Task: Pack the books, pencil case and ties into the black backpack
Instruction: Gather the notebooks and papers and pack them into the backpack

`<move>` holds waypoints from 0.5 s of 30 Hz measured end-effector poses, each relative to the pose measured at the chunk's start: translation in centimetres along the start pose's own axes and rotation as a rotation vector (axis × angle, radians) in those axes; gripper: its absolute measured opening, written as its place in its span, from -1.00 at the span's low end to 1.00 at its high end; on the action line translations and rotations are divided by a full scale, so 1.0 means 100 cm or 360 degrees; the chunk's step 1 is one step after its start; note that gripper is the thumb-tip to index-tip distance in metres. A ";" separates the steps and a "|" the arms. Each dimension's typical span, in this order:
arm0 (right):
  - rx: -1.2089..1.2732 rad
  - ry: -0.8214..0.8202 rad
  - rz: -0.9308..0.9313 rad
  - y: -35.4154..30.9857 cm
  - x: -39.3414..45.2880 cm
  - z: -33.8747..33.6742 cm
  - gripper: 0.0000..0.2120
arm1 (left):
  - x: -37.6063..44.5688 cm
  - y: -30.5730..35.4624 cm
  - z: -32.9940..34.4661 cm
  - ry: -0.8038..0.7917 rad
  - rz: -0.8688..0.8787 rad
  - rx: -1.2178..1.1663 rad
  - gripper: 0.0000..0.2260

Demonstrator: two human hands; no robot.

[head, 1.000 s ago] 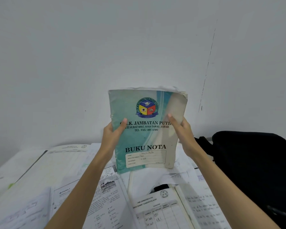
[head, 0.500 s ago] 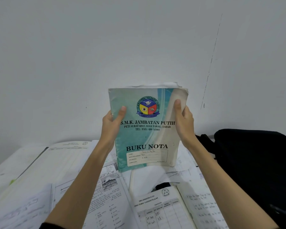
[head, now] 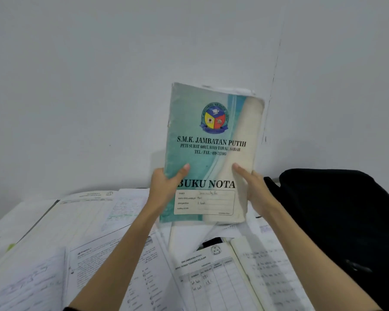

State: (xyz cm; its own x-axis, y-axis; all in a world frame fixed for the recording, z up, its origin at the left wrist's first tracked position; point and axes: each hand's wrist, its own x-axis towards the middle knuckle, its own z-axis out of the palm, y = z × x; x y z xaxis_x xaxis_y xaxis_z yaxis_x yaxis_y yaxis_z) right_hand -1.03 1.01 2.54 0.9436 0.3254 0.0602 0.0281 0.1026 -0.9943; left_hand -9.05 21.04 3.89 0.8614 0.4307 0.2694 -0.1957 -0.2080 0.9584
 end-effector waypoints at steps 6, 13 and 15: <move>0.0123 -0.0180 0.0005 -0.041 -0.046 -0.067 -0.66 | -0.015 0.033 0.049 -0.0321 -0.0240 -0.0247 -0.79; 0.0031 0.0206 -0.0058 -0.050 -0.101 -0.180 -0.75 | -0.045 0.039 0.155 -0.0952 -0.0630 -0.0587 -0.68; -0.0040 0.0393 -0.0078 -0.056 -0.119 -0.227 -0.78 | -0.058 0.034 0.196 -0.1080 -0.0695 -0.0678 -0.59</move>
State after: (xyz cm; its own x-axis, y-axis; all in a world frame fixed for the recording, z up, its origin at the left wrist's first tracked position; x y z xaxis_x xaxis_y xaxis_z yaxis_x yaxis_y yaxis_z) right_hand -4.97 -24.74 5.40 0.9928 0.0811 0.0883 0.0811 0.0885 -0.9928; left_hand -5.55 0.58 3.68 0.9639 -0.2421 -0.1104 0.1724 0.2519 0.9523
